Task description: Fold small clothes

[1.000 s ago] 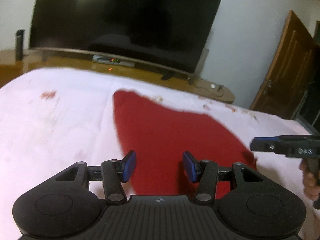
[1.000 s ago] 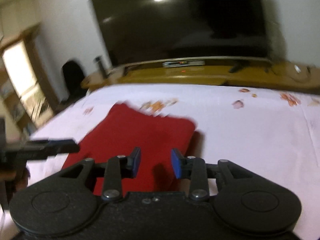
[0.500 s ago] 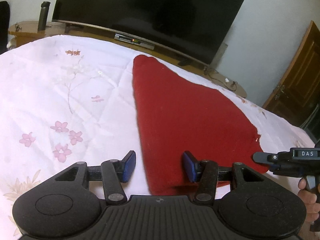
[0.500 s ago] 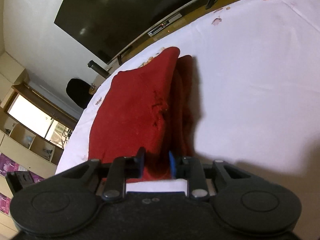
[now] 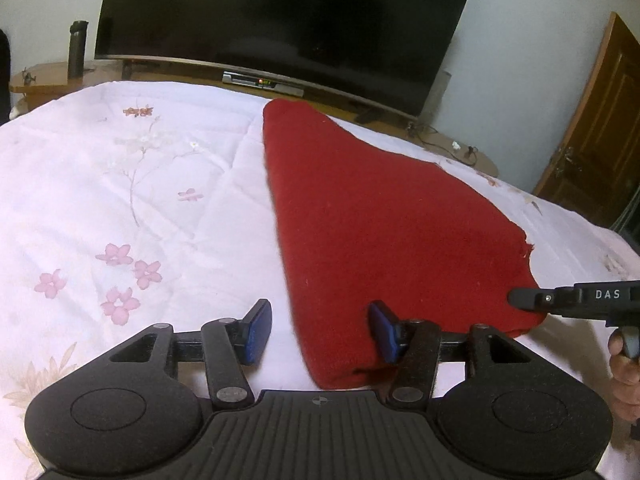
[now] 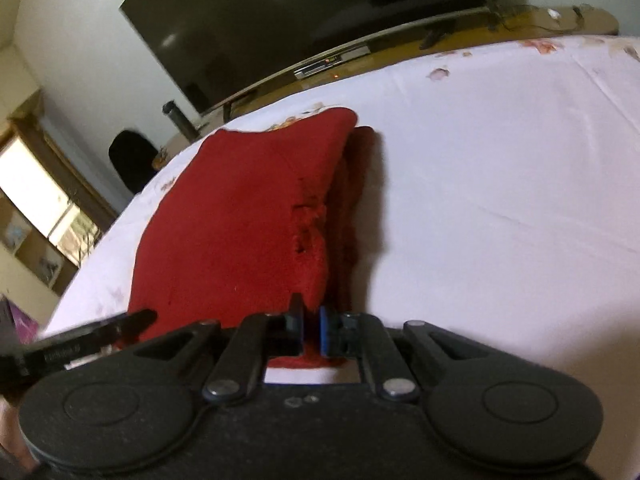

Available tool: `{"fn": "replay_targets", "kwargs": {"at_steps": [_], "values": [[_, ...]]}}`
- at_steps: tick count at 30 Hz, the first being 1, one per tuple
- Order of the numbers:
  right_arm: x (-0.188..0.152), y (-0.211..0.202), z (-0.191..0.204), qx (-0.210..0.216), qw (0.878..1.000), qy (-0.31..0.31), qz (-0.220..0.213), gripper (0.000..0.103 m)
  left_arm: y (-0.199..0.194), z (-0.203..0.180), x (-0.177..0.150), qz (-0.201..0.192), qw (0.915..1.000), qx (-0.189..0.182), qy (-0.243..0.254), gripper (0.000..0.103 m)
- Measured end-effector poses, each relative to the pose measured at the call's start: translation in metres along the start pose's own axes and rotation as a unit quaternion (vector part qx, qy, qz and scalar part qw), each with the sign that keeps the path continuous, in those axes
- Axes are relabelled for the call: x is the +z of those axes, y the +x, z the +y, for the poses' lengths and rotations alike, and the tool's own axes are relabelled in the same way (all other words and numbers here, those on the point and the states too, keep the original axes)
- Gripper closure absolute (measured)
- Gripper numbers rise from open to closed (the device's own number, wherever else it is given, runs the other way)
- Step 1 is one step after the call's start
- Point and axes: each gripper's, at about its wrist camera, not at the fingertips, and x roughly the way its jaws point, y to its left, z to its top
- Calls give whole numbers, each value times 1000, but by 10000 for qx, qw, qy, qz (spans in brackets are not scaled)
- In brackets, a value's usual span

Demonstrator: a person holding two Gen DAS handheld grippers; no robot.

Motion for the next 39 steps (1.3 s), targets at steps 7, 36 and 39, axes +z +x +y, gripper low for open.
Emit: {"fn": "replay_targets", "kwargs": {"at_steps": [7, 36, 39], "values": [[8, -40, 19, -354, 9973, -428, -482, 78, -34, 1, 25, -581, 9982, -68, 122, 46], [-129, -279, 126, -1263, 9743, -1504, -1108, 1, -305, -153, -106, -941, 9934, 517, 396, 0], [-148, -299, 136, -1331, 9686, -1702, -1232, 1, -325, -168, -117, -1045, 9917, 606, 445, 0]]}}
